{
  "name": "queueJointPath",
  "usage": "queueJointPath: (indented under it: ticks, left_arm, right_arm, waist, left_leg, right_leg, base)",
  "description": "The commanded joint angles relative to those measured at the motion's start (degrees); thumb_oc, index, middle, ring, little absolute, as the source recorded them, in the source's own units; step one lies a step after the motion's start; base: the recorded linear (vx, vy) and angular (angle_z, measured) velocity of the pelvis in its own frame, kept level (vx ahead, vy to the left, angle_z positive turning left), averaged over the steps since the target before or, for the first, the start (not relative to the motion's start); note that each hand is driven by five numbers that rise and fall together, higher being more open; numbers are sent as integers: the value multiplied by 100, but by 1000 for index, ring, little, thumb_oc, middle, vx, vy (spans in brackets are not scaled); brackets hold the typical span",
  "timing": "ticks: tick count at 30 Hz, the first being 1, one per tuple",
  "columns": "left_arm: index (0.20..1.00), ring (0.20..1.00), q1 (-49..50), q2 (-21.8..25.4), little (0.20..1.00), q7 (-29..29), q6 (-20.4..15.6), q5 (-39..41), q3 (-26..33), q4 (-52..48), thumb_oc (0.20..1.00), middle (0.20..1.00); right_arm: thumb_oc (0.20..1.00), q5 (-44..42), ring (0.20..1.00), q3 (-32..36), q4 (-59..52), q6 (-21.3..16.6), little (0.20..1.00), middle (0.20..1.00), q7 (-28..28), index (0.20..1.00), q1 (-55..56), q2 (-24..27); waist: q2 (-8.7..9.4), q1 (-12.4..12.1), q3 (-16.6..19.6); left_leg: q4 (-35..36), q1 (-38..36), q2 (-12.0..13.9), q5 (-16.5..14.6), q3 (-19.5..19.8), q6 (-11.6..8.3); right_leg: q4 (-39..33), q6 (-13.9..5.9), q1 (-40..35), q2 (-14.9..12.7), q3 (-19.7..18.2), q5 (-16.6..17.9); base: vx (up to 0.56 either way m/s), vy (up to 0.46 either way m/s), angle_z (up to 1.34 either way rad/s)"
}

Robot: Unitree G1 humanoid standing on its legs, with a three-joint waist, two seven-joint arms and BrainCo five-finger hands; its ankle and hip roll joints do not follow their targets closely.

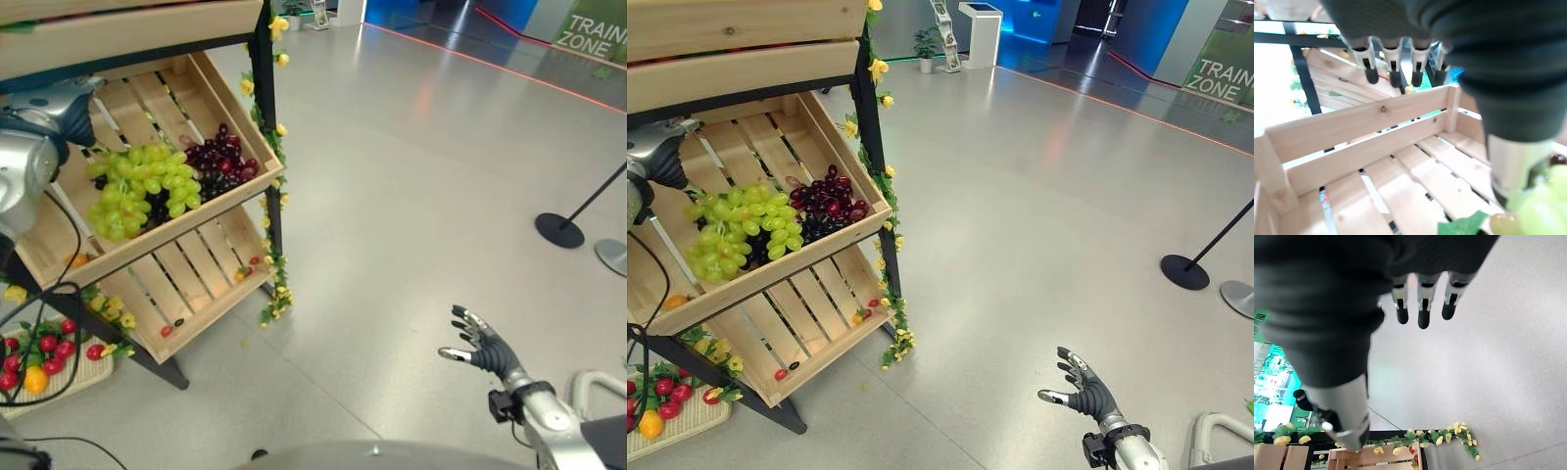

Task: Pick up the fruits from the basket on one side to the basket on the other side

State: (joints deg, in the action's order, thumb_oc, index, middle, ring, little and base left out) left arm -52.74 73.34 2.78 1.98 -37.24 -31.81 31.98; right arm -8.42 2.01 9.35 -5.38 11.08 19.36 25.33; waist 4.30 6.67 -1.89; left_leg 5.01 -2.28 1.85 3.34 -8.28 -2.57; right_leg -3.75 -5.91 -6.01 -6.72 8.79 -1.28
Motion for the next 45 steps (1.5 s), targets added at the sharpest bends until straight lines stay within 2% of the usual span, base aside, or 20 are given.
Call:
queueJointPath:
  ticks: [1,2,3,7,9,12,20,24,32,34,35,36,45]
  left_arm:
    - [1000,1000,-324,307,1000,-407,167,446,774,-41,1000,1000]
    - [1000,1000,-136,191,1000,-552,170,702,1065,-55,1000,1000]
    - [1000,1000,121,189,1000,-717,23,621,1147,248,1000,1000]
    - [1000,1000,652,-28,1000,-1042,-73,647,1576,100,1000,1000]
    - [1000,1000,1373,-262,1000,-1234,-78,643,2238,-284,1000,1000]
    - [1000,1000,2589,-797,1000,-1446,-284,792,3244,-948,1000,1000]
    - [1000,1000,4178,-1907,1000,-1538,-599,875,4378,-2628,1000,1000]
    - [1000,1000,4688,-2437,1000,-1455,-885,1241,4569,-3221,1000,1000]
    - [1000,1000,5146,-3655,1000,-1168,-1517,2824,4307,-3893,1000,1000]
    - [1000,1000,5297,-4148,1000,-952,-1848,3927,4146,-4139,1000,1000]
    - [1000,1000,5304,-4149,1000,-933,-1850,3954,4154,-4143,1000,1000]
    - [1000,1000,5306,-4439,1000,-671,-2013,4666,3971,-4311,1000,1000]
    - [1000,1000,5712,-5066,1000,-20,-2093,6151,3388,-4903,1000,1000]
  right_arm:
    - [1000,40,1000,359,-232,-171,1000,1000,-41,1000,-178,126]
    - [1000,34,1000,358,-203,-180,1000,1000,-66,1000,-198,89]
    - [1000,28,1000,308,-226,-225,1000,1000,-90,1000,-228,123]
    - [1000,-11,1000,237,-224,-335,1000,1000,-155,1000,-287,137]
    - [1000,-21,1000,265,-237,-372,1000,1000,-219,1000,-288,108]
    - [1000,31,1000,332,-212,-404,1000,1000,-303,1000,-260,84]
    - [1000,72,1000,492,-97,-400,1000,1000,-511,1000,-392,-17]
    - [1000,53,1000,497,-63,-385,1000,1000,-545,1000,-464,-41]
    - [1000,-61,1000,457,-10,-476,1000,1000,-638,1000,-626,-72]
    - [1000,-121,1000,411,0,-525,1000,1000,-705,1000,-690,-130]
    - [1000,-122,1000,413,2,-527,1000,1000,-705,1000,-688,-123]
    - [1000,-156,1000,390,27,-566,1000,1000,-756,1000,-733,-153]
    - [1000,-200,1000,377,120,-723,1000,1000,-954,1000,-746,-267]
  waist:
    - [-231,-56,6]
    - [-223,-75,-1]
    - [-253,-58,-16]
    - [-276,-74,-41]
    - [-281,-122,-57]
    - [-296,-167,-63]
    - [-319,-294,-97]
    - [-318,-362,-107]
    - [-265,-454,-185]
    - [-229,-502,-200]
    - [-236,-497,-198]
    - [-221,-527,-207]
    - [-192,-662,-269]
  left_leg:
    - [-213,-220,-127,-647,111,141]
    - [-218,-214,-128,-644,124,141]
    - [-221,-211,-132,-633,121,137]
    - [-220,-205,-124,-615,97,126]
    - [-215,-190,-129,-595,117,118]
    - [-220,-154,-141,-581,153,102]
    - [-292,-82,-174,-571,337,61]
    - [-324,-40,-178,-556,411,39]
    - [-405,120,-167,-437,655,-22]
    - [-427,187,-165,-389,739,-36]
    - [-428,189,-165,-389,745,-37]
    - [-441,216,-161,-359,801,-55]
    - [-468,358,-97,-161,1134,-226]
  right_leg:
    - [633,-475,-78,143,77,-491]
    - [635,-470,-72,145,85,-496]
    - [636,-460,-63,145,79,-501]
    - [638,-443,-50,141,72,-512]
    - [633,-419,-40,138,78,-518]
    - [596,-379,-47,141,95,-541]
    - [414,-242,-148,160,192,-546]
    - [314,-186,-204,179,251,-543]
    - [269,-42,-228,260,409,-567]
    - [227,-4,-247,278,470,-564]
    - [224,-3,-249,279,476,-563]
    - [213,18,-260,293,514,-573]
    - [210,168,-300,403,776,-656]
  base:
    - [-20,-23,7]
    - [-30,-24,8]
    - [-25,-19,5]
    - [0,0,0]
    - [-10,-15,-1]
    - [-7,-23,1]
    - [-5,-35,10]
    - [-17,-41,6]
    - [-36,-49,23]
    - [-52,-60,24]
    - [-60,-58,16]
    - [-31,-31,16]
    - [-62,-66,22]
